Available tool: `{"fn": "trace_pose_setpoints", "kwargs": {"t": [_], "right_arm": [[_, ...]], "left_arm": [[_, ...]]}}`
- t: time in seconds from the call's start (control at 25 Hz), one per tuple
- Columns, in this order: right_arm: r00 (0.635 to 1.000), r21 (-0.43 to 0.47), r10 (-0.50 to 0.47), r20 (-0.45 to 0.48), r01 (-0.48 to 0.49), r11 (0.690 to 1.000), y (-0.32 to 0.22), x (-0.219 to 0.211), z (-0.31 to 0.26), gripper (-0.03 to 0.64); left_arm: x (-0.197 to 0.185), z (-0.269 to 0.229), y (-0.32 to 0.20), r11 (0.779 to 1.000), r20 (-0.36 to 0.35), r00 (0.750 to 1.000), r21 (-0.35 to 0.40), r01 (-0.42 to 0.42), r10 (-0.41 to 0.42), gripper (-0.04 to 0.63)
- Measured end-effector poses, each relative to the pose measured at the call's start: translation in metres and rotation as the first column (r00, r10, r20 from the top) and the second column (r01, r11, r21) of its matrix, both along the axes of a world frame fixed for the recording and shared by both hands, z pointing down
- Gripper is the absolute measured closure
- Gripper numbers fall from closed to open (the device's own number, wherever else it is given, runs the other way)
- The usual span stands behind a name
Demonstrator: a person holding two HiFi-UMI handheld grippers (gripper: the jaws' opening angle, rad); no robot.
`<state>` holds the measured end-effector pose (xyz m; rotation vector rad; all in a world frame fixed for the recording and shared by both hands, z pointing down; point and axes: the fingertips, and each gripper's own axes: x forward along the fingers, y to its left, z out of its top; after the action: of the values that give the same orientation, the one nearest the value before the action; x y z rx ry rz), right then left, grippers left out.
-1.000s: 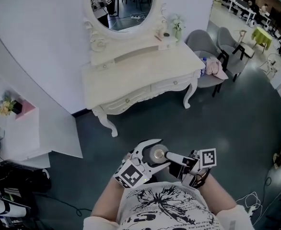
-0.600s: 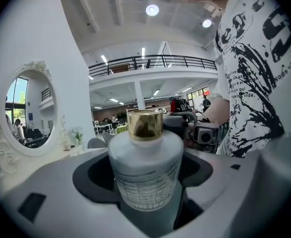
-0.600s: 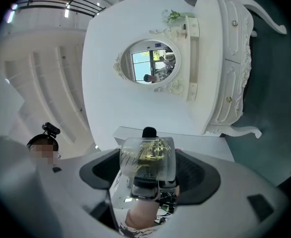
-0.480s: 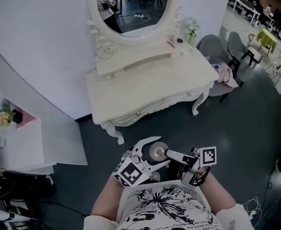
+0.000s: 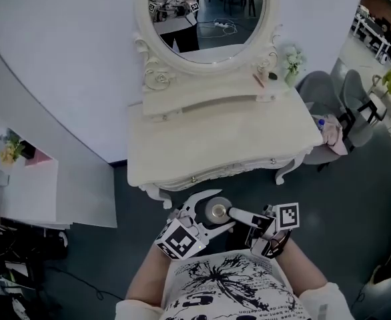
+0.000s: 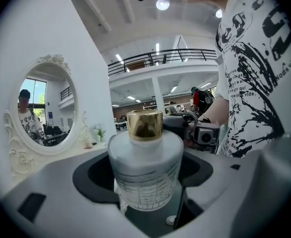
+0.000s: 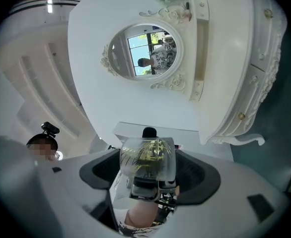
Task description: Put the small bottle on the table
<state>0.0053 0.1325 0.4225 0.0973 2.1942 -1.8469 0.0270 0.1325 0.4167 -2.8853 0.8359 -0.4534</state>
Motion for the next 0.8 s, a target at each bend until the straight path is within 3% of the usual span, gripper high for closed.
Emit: {"fn": "trace_pose_setpoints", "kwargs": {"t": [0.48,0.8], "right_arm": [[0.977,0.006,-0.209,-0.026,0.21,0.978,-0.153,0.04,-0.001,0.258],[0.967,-0.03,-0.255,-0.025,0.254,0.967,-0.212,0.042,0.009,0.258]], "left_arm": [[0.04,-0.001,-0.157,0.975,-0.022,0.975,0.001,0.22,-0.22,0.245],[0.04,0.012,-0.217,0.959,-0.023,0.959,-0.036,0.283,-0.284,0.245]]}}
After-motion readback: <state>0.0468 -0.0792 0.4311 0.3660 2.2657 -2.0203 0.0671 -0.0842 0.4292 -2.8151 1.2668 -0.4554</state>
